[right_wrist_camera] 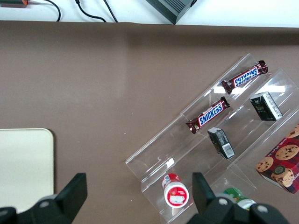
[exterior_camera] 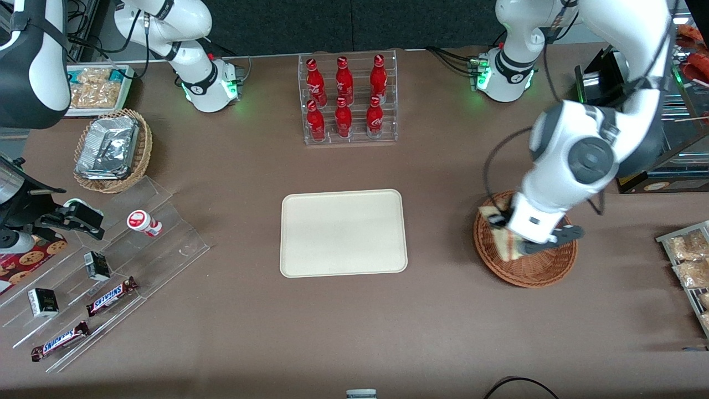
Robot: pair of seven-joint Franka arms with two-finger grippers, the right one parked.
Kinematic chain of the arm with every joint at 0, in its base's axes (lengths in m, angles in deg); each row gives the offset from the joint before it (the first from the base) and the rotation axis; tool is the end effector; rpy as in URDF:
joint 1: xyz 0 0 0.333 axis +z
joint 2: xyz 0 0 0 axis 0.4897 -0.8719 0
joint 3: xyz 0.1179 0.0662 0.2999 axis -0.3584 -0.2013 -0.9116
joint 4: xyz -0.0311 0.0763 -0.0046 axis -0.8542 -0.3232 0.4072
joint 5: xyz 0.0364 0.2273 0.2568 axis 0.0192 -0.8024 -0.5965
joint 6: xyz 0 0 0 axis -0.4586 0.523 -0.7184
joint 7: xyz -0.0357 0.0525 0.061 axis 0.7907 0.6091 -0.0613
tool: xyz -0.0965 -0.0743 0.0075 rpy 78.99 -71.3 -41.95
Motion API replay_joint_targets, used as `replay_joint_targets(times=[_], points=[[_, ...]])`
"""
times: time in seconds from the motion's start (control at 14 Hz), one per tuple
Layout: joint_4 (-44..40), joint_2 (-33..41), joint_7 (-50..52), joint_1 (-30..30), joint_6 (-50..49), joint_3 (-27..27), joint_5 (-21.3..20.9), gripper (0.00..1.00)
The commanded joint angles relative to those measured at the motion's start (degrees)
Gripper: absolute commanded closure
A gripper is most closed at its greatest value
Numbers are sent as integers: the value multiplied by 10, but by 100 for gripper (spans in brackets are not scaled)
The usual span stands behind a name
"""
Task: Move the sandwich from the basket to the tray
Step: 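Carry the held sandwich with the left gripper over the cream tray, then lower the sandwich onto the tray and open the left gripper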
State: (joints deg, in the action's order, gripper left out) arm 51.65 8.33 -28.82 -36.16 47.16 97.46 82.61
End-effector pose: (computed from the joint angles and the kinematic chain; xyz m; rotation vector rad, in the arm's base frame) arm 0.5559 -0.2056 0.4500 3.1185 0.3466 -0.0486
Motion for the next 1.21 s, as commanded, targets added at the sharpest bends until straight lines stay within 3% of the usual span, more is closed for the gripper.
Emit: replay_joint_targets(times=[0.0,0.57,0.93,1.14], points=[[-83,-82,20,-71,-14,-4,-12,100],[-271,-299,89,-234,56,-8,-15,100],[-325,-386,211,-282,93,-9,-80,100],[-325,-413,234,-292,129,-9,-83,100]])
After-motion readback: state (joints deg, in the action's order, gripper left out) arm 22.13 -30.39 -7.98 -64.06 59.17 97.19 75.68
